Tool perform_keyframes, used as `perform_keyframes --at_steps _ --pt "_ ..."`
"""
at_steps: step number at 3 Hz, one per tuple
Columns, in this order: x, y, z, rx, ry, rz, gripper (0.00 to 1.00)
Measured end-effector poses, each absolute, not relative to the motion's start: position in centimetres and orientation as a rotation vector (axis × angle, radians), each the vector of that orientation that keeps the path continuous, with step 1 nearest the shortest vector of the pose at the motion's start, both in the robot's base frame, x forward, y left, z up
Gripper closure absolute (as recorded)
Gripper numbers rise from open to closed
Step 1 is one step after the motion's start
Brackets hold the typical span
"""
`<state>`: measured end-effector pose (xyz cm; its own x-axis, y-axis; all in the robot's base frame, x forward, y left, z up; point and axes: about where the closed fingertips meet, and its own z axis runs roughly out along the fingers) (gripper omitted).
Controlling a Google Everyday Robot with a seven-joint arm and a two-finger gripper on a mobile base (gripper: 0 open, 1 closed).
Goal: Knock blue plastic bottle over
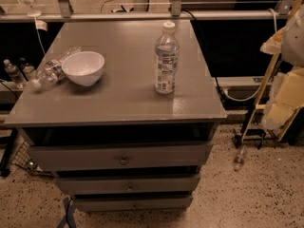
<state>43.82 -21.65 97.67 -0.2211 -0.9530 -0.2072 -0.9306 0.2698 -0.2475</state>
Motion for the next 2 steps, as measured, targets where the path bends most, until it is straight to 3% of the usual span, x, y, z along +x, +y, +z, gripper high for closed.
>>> perform_keyframes --at_steps 2 --pt "46.9 -20.3 97.8 -1.694 2.176 -0.080 0.00"
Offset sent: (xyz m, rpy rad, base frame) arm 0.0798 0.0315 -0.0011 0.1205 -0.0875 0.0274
